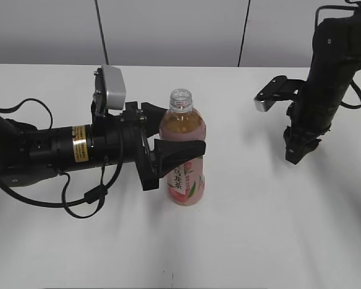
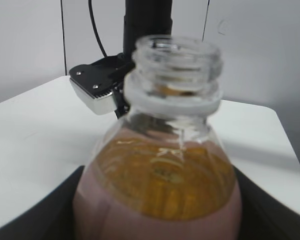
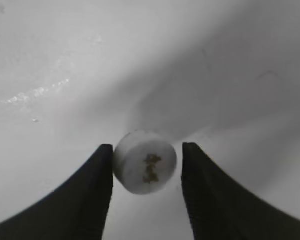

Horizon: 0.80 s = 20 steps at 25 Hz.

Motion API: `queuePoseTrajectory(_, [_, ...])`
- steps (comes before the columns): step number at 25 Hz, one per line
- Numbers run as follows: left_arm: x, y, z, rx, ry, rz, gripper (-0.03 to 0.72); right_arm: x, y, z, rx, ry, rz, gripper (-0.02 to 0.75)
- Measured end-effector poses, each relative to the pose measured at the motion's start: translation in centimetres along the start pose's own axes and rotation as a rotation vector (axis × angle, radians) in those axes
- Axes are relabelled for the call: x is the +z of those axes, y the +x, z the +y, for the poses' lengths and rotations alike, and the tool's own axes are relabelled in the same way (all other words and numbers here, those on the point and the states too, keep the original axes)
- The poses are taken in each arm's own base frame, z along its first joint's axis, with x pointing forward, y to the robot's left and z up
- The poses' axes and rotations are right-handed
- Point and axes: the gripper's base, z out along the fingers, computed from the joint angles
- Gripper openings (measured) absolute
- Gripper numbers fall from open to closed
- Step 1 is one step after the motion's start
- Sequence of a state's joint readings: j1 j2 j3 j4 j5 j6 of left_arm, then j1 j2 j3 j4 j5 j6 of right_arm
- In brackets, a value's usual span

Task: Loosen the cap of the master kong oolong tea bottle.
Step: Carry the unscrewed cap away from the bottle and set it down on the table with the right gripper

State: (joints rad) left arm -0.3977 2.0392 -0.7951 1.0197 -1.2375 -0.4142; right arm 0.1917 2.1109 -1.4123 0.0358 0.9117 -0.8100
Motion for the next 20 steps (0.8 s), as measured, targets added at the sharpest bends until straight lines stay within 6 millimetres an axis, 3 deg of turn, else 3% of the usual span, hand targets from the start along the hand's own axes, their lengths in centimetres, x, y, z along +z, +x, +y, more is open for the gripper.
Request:
queuePoseTrajectory(7, [0.0, 0.0, 0.0, 0.000, 0.000, 0.000, 0.464, 1.8, 0.0, 0.2, 0.080, -0.044, 0.016, 0.538])
queuePoseTrajectory(13, [0.0, 0.0, 0.0, 0.000, -0.001, 0.000, 0.464, 1.3, 0.3, -0.3, 0.245, -0.003, 0.069, 0.567])
queuePoseTrajectory(16, [0.0, 0.0, 0.0, -0.001, -0.002, -0.001, 0.464, 0.1, 0.5, -0.2, 0.290, 0.009, 0.076, 0.567])
queuePoseTrajectory(20, [0.0, 0.0, 0.1, -0.002, -0.007, -0.001, 0.464, -3.5, 0.4, 0.3, 0.355, 0.015, 0.006, 0.567])
